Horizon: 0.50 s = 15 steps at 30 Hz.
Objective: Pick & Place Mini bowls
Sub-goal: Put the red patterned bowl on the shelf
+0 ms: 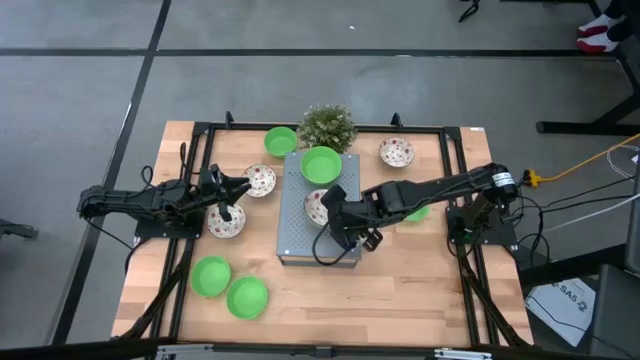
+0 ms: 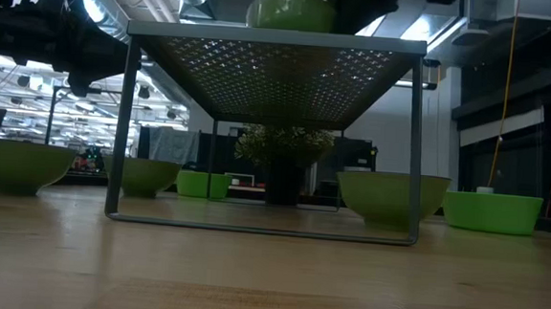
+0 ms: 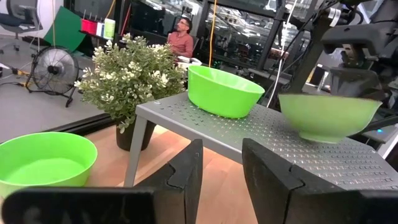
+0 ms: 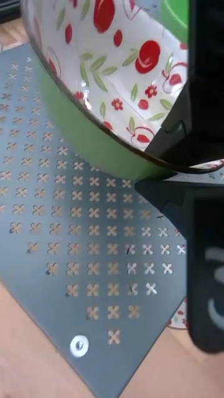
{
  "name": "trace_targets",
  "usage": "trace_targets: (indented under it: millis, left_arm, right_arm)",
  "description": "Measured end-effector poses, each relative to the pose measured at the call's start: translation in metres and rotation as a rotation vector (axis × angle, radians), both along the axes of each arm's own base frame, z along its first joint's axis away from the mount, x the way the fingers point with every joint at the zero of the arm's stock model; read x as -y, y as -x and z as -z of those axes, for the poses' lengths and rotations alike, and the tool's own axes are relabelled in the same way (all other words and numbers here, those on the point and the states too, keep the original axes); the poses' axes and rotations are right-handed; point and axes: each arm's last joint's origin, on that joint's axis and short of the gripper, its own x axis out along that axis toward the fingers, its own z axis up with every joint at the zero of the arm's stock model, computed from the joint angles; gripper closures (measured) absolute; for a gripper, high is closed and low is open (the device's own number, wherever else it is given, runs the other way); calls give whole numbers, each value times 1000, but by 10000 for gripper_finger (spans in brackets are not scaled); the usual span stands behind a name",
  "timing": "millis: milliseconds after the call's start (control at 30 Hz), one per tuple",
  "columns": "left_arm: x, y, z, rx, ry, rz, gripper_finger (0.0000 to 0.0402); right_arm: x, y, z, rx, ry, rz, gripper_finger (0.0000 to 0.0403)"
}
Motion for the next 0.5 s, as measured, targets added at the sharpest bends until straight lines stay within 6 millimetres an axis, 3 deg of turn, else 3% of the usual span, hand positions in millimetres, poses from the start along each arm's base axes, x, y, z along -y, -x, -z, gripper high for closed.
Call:
trace_targets:
  millis: [500]
  left_arm:
    - [0,0,0,0,0,0,295]
  right_arm:
    - [-2,0,0,-7,-82,2,316]
